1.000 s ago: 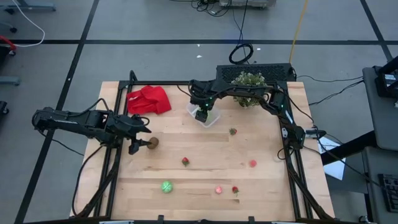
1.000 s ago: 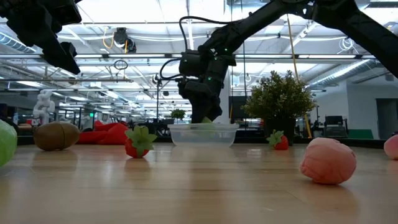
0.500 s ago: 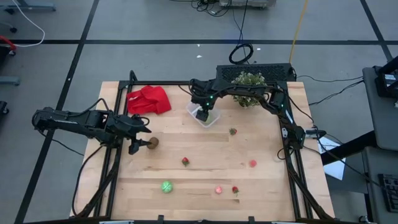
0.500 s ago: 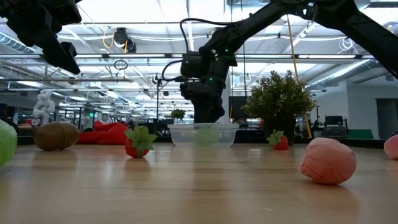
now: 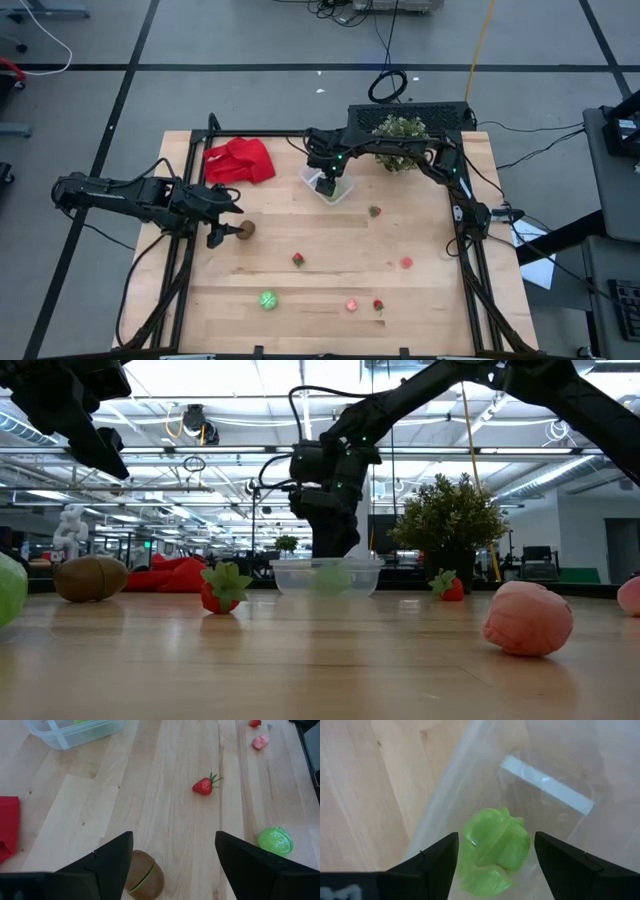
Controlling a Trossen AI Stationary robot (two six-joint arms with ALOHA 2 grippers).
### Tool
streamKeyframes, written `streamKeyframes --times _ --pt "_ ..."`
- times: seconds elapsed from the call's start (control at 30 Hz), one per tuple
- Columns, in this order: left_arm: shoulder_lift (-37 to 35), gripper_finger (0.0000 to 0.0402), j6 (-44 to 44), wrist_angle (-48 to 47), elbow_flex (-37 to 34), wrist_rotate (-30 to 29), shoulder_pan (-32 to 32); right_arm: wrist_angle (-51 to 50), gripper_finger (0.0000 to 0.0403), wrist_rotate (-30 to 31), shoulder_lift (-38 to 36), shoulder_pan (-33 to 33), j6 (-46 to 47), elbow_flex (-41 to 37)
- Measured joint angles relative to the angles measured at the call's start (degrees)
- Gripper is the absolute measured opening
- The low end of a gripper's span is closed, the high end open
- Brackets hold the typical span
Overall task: Pick and placing Produce into tupperware
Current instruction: Put the green starfruit into the transparent bin, then put the top right red strawberry into the transparent bin
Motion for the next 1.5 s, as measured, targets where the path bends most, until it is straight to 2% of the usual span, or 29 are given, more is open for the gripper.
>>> streamKeyframes --times 0.4,0.67,0.87,0.97,1.1,1.27,1.5 --pt "-0.01 0.0285 0.28 0.11 0.0 -0.02 0.0 -0.31 0.0254 1.72 -7.19 1.59 1.88 0.02" --pt "0.01 0.0285 0.12 0.18 0.0 -0.02 0.0 -12.47 0.0254 1.95 -11.28 9.01 6.43 0.04" --pt "0.01 0.0285 0.01 0.22 0.0 0.0 0.0 -22.95 0.0254 9.33 -11.97 15.12 11.18 0.04" --pt "-0.01 0.0285 0.02 0.22 0.0 0.0 0.0 -26.99 0.0254 10.68 -12.09 17.44 13.45 -0.45" --pt "0.0 0.0285 0.02 0.2 0.0 0.02 0.0 -26.59 0.0254 12.03 -12.6 19.84 14.19 -5.24" --pt "-0.01 0.0285 0.1 0.17 0.0 0.02 0.0 -26.61 0.0254 19.51 -14.22 20.55 15.64 -14.95" --pt "-0.01 0.0285 0.13 0.22 0.0 0.01 0.0 -20.69 0.0254 21.07 -20.34 17.84 17.8 -27.24"
